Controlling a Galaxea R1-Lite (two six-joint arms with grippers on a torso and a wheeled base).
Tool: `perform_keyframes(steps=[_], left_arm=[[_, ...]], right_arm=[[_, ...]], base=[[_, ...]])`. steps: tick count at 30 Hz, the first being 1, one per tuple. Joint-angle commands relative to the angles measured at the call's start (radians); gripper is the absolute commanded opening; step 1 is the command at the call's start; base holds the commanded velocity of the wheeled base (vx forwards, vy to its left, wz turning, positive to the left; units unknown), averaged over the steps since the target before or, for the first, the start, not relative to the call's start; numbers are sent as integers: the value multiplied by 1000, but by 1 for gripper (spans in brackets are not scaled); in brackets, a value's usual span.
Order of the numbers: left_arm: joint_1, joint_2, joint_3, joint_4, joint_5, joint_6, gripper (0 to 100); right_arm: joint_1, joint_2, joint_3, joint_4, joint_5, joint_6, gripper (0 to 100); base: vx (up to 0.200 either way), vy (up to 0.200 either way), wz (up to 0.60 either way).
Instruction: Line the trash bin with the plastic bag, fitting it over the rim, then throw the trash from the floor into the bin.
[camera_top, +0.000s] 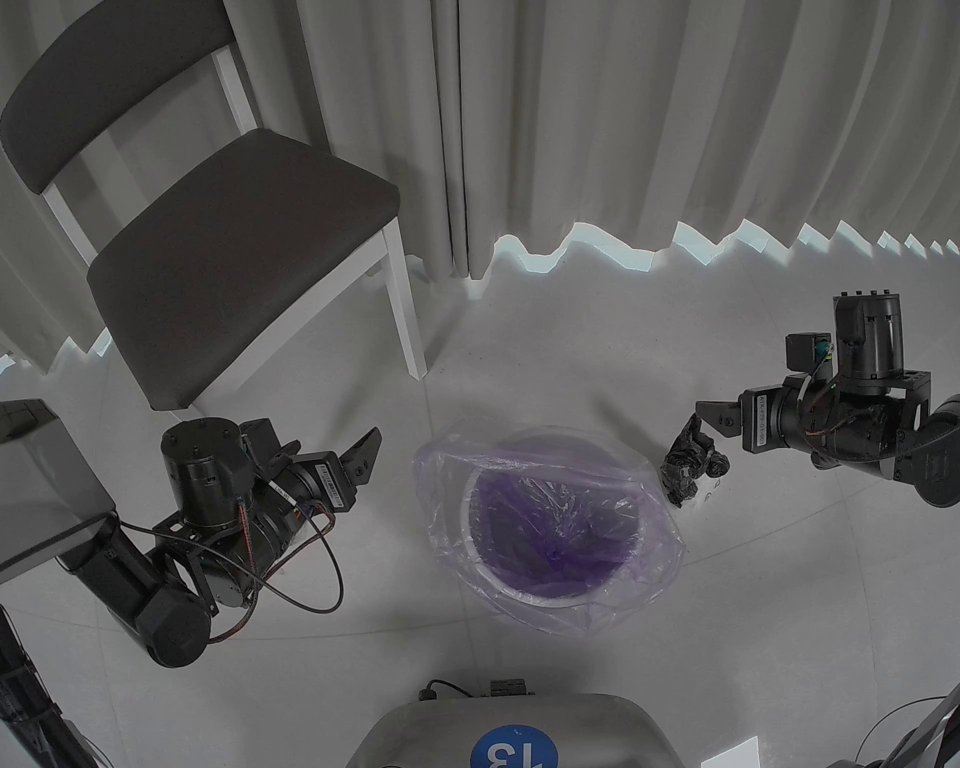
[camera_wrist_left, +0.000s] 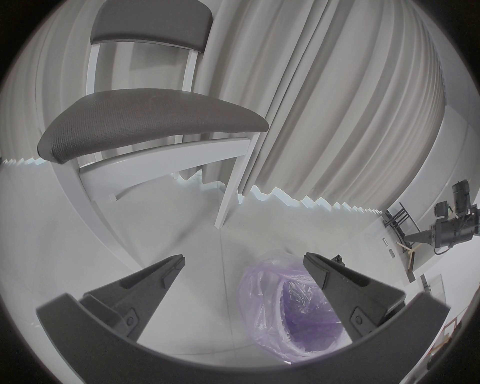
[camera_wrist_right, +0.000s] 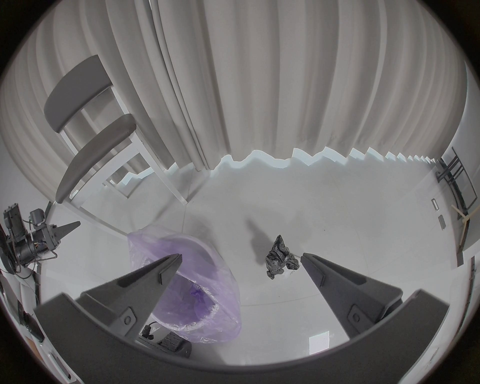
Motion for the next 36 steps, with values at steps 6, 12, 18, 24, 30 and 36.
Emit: perform_keyframes(steps=[6, 12, 18, 24, 30, 36], left_arm=[[1, -1, 3, -3, 1, 0, 100], [-6, -1, 7, -6, 1, -2, 100], [-8, -3, 7, -6, 1, -2, 100], [-8, -3, 4, -6, 1, -2, 100], [-8, -15, 7, -6, 1, -2, 100], [-8, -17, 6, -6, 1, 0, 100]], right_arm=[[6, -46, 33, -6, -1, -1, 100], [-4, -77, 71, -9, -1, -1, 100], [-8, -92, 68, -9, -1, -1, 100], [-4, -81, 57, -4, -3, -6, 100], [5, -63, 49, -12, -3, -12, 100], [23, -29, 19, -12, -1, -12, 100]], base=[[0, 0, 0], [0, 0, 0], [0, 0, 0], [0, 0, 0], [0, 0, 0], [0, 0, 0]])
